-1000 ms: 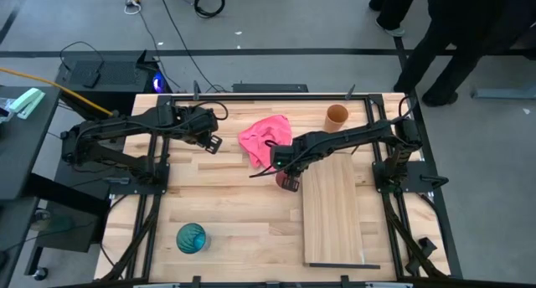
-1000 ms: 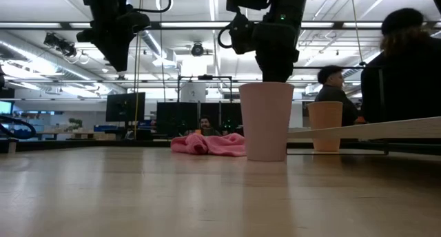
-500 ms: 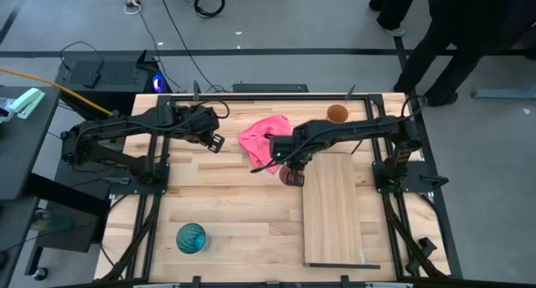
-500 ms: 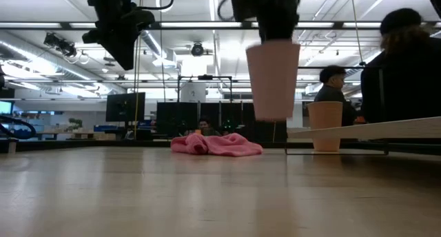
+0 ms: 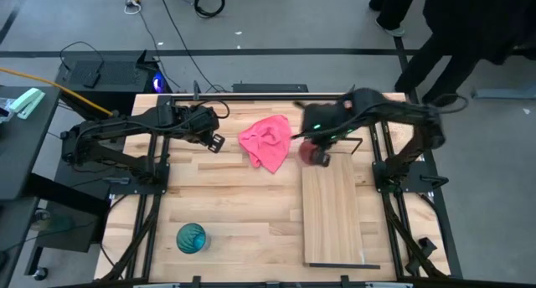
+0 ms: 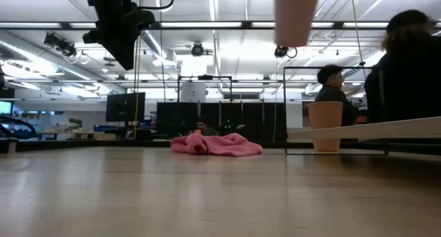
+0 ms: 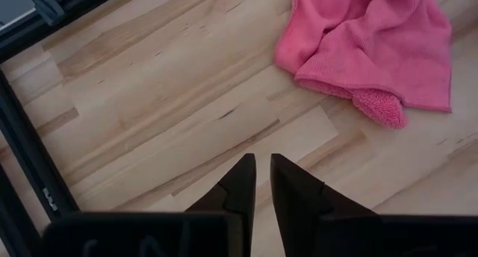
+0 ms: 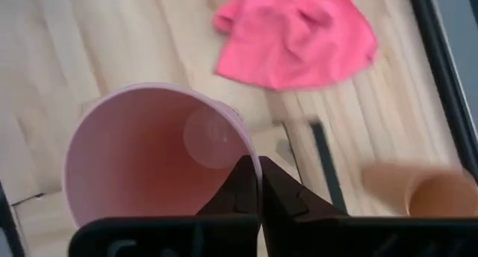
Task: Stack small to large cups/mugs on shelf
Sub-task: Put the pink plastic glass on the shelf
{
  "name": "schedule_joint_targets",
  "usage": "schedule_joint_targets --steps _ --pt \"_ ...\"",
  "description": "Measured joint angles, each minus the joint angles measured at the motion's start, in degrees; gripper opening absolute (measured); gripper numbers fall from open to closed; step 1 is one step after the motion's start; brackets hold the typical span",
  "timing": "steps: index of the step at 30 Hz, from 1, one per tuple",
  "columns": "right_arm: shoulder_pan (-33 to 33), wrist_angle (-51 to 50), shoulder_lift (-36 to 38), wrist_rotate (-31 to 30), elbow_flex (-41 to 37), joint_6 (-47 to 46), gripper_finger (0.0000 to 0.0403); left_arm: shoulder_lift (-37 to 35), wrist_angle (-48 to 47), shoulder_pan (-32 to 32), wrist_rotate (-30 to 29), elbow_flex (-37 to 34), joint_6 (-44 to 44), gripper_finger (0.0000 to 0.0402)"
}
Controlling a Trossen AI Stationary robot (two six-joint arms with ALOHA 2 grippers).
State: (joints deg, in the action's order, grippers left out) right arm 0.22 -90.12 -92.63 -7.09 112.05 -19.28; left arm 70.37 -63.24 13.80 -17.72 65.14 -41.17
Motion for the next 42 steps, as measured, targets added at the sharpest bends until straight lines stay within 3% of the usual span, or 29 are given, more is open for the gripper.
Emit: schedule_joint_targets --steps 4,9,13,20,27,42 --pt "-0.89 0.02 9.87 -0.30 -7.79 -7.52 0.0001 0.00 0.55 0.01 0.00 0.00 1.13 0.0044" --pt "-0.62 0.05 21.35 3.56 -20.58 -17.85 0.0000 0.02 1.14 0.00 0.00 0.00 1.14 0.0045" --pt "1.80 -0.12 26.61 5.37 -30.52 -23.41 0.0000 0.02 1.47 0.00 0.02 0.00 1.22 0.0043" --pt "5.06 7.38 26.45 4.56 -42.20 -23.18 0.0000 0.02 2.75 0.00 0.01 0.00 1.31 0.0040" --pt "3.65 17.37 26.09 4.18 -49.67 -21.04 0.0000 0.02 2.68 0.00 0.02 0.00 1.31 0.0042" --pt "-3.19 21.33 26.01 3.69 -54.11 -16.48 0.0000 0.07 2.61 0.00 1.16 0.00 0.90 0.0046"
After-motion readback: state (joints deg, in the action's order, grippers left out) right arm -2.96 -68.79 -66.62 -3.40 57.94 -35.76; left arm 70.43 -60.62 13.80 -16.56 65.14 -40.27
